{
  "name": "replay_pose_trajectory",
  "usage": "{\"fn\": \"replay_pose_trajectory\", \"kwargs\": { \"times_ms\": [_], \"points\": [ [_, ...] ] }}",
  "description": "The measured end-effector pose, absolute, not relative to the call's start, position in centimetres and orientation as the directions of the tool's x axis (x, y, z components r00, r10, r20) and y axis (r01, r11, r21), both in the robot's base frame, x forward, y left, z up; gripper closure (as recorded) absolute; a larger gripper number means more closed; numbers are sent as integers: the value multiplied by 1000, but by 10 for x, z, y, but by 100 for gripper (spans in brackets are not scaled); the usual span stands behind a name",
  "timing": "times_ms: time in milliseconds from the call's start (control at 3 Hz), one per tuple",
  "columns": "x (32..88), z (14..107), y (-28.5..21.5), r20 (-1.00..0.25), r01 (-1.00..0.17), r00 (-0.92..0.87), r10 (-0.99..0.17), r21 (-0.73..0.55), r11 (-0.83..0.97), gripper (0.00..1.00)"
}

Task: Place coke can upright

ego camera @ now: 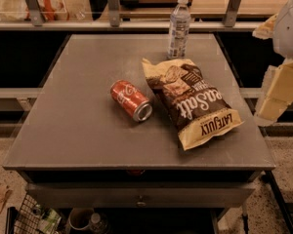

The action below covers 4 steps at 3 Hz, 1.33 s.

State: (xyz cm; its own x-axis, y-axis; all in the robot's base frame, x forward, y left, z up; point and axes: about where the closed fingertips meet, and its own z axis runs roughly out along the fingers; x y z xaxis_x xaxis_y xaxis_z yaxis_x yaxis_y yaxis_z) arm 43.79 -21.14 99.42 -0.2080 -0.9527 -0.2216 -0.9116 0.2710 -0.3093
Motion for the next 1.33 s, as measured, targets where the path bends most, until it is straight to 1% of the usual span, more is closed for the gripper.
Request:
{"fn": "replay_pose_trajectory", "kwargs": {
  "times_ms": [333,667,1000,1333],
  "points": [
    [438,994,-211,-222,-911,-208,-953,-309,271,0],
    [440,1003,-205,-277,-904,-237,-931,-287,316,0],
    [452,1019,-179,-364,-893,-292,-884,-226,388,0],
    [477,1016,-151,-403,-865,-392,-827,-146,481,0]
  ]
}}
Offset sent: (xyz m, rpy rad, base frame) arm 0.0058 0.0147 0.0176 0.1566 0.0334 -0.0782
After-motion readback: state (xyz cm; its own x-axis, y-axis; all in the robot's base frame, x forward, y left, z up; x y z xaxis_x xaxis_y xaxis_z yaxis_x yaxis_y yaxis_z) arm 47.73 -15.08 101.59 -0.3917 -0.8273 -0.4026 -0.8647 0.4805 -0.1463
